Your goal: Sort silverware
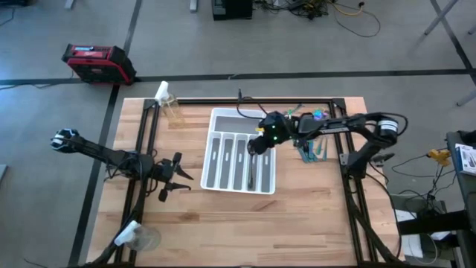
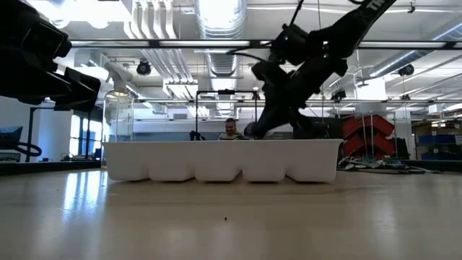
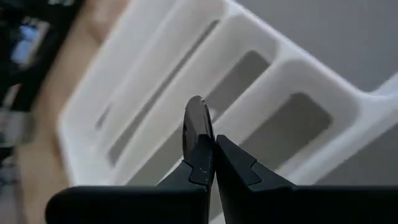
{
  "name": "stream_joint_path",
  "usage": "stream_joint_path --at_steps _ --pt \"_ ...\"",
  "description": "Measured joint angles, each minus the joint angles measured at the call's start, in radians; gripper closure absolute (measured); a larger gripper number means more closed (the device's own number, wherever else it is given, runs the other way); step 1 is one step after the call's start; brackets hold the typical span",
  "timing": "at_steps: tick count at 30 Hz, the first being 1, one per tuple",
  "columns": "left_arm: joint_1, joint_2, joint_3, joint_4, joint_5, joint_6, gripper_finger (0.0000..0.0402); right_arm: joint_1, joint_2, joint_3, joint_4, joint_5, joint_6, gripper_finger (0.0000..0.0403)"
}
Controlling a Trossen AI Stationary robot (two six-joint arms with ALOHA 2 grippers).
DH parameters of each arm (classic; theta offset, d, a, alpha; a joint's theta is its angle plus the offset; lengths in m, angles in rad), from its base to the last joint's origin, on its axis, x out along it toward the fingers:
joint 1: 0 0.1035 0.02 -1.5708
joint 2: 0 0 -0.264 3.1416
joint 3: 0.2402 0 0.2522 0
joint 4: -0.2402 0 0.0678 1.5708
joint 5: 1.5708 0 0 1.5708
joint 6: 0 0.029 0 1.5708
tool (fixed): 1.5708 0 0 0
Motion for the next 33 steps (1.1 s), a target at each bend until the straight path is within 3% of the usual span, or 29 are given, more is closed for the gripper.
stream_joint_path --at_steps 16,27,33 --pt "0.0 0.001 0.0 0.0 0.0 0.0 0.0269 0.002 0.055 0.0 -0.021 0.139 -0.131 0.0399" --pt "0.0 0.001 0.0 0.0 0.0 0.0 0.0269 0.007 0.048 0.0 -0.045 0.187 -0.267 0.0302" --pt "0.0 0.001 0.0 0.0 0.0 0.0 0.0269 0.007 0.013 0.0 -0.056 0.19 -0.353 0.027"
